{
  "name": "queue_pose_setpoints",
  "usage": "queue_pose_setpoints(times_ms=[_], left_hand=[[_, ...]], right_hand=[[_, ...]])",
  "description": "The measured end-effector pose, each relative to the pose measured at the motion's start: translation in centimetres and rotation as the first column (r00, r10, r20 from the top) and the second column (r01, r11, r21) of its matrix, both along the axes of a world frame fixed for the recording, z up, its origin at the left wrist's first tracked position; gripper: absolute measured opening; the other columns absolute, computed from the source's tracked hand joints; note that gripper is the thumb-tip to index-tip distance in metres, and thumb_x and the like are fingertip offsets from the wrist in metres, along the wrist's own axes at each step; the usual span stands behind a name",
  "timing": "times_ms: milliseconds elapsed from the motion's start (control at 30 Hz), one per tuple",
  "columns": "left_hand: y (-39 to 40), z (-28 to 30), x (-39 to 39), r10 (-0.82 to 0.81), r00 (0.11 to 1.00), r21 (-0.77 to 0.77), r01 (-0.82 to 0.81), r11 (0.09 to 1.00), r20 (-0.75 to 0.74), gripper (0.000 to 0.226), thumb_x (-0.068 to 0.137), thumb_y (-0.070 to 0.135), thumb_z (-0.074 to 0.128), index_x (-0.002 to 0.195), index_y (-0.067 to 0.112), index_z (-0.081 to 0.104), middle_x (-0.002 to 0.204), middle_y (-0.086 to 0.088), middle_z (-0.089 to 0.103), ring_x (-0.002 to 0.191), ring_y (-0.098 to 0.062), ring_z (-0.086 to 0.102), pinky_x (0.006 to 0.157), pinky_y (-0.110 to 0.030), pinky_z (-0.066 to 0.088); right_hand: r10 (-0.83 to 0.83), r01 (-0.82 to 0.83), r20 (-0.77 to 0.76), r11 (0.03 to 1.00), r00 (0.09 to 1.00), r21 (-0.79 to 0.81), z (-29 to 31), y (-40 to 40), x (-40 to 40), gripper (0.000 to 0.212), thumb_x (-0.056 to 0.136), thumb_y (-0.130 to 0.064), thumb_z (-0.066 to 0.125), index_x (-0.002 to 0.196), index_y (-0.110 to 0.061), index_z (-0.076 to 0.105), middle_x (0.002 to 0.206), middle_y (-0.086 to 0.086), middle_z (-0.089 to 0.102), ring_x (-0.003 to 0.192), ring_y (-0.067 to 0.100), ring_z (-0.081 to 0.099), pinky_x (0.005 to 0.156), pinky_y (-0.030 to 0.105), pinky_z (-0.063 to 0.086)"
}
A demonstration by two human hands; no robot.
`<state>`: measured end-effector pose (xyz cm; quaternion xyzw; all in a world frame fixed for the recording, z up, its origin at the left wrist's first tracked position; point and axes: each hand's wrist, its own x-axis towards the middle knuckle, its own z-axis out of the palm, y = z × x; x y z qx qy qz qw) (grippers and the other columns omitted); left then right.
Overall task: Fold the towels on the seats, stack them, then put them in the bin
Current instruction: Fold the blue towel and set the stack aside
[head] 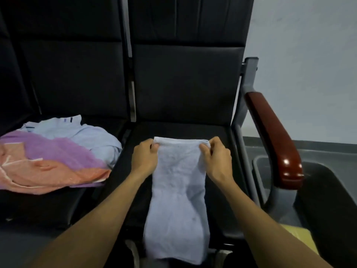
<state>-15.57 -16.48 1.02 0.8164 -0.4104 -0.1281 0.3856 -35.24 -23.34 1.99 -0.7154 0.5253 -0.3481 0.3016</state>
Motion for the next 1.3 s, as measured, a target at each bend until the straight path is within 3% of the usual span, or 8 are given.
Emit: queue_pose_setpoints(times_ms=[200,333,500,633,800,1000,1200,1300], left_hand=[[-1.3,-2.7,1.7,0.008,0.999,0.027,-0.006,1.0,-0.049,0.025,0.098,0.035,0.051,0.084,0.025,0.069,0.079,0.001,0.069,0.08,-0.025,0.066,0.07,-0.043,0.057],[-1.5,-2.8,1.2,-0.06,0.94,-0.013,0.06,0.998,-0.337,0.027,0.106,0.024,0.046,0.097,0.009,0.066,0.075,-0.005,0.075,0.071,-0.023,0.073,0.067,-0.036,0.059],[-2.2,-2.7,1.6,-0.006,0.77,-0.068,-0.048,0.997,-0.638,0.057,0.103,0.056,0.039,0.097,0.009,0.07,0.089,-0.01,0.077,0.082,-0.023,0.076,0.078,-0.037,0.06],[-2.1,-3.5,1.5,-0.014,0.834,-0.099,-0.048,0.994,-0.552,0.036,0.099,0.036,0.061,0.074,0.012,0.072,0.078,0.0,0.074,0.084,-0.018,0.069,0.082,-0.033,0.054],[-2.0,-3.2,1.9,-0.129,0.812,-0.179,0.03,0.983,-0.57,0.004,0.091,0.011,0.072,0.088,0.013,0.074,0.09,-0.002,0.077,0.09,-0.017,0.073,0.084,-0.029,0.056],[-1.4,-3.9,1.8,-0.193,0.779,-0.02,0.227,0.974,-0.596,0.025,0.09,-0.005,0.066,0.102,0.016,0.073,0.107,-0.001,0.074,0.101,-0.017,0.07,0.074,-0.021,0.053],[-0.4,-5.3,2.2,-0.279,0.751,0.242,0.501,0.831,-0.598,0.051,0.087,-0.008,0.066,0.119,0.031,0.069,0.127,0.0,0.061,0.112,-0.018,0.063,0.077,-0.027,0.056],[-0.2,-5.5,2.1,-0.282,0.773,0.302,0.515,0.802,-0.568,0.049,0.087,-0.005,0.068,0.122,0.029,0.07,0.131,0.004,0.057,0.111,-0.016,0.061,0.081,-0.026,0.057]], right_hand=[[0.091,-0.092,0.009,0.991,0.996,0.096,-2.5,-1.6,1.2,0.026,0.106,-0.034,0.042,0.086,-0.019,0.036,0.074,0.012,0.058,0.048,0.024,0.062,0.048,0.045,0.056],[0.164,-0.169,0.038,0.963,0.986,0.212,-3.0,-2.4,1.4,0.023,0.106,-0.035,0.038,0.094,-0.016,0.038,0.09,0.016,0.064,0.073,0.031,0.07,0.064,0.047,0.061],[0.039,-0.085,0.174,0.961,0.984,0.265,-2.6,-3.0,2.0,0.047,0.103,-0.053,0.036,0.08,-0.013,0.048,0.079,-0.002,0.056,0.076,0.013,0.058,0.064,0.026,0.045],[-0.014,-0.062,0.226,0.944,0.974,0.324,-3.6,-3.8,1.9,0.031,0.1,-0.033,0.057,0.08,-0.009,0.054,0.069,-0.001,0.067,0.069,0.01,0.064,0.068,0.028,0.048],[-0.099,-0.071,0.384,0.912,0.918,0.405,-4.1,-4.7,1.5,0.015,0.098,-0.022,0.06,0.096,-0.008,0.061,0.076,0.001,0.076,0.086,0.008,0.071,0.092,0.03,0.048],[0.036,-0.084,0.118,0.898,0.992,0.433,-5.9,-4.9,1.2,0.026,0.084,-0.004,0.074,0.093,-0.024,0.06,0.098,0.001,0.061,0.089,0.017,0.061,0.068,0.022,0.046],[0.257,-0.105,-0.155,0.77,0.954,0.63,-6.1,-4.5,-0.2,0.047,0.077,-0.008,0.079,0.108,-0.03,0.051,0.123,0.008,0.042,0.093,0.024,0.058,0.081,0.035,0.055],[0.314,-0.183,-0.062,0.691,0.947,0.7,-6.6,-4.0,-0.3,0.027,0.085,-0.012,0.074,0.106,-0.02,0.059,0.113,0.007,0.059,0.096,0.027,0.065,0.08,0.038,0.059]])
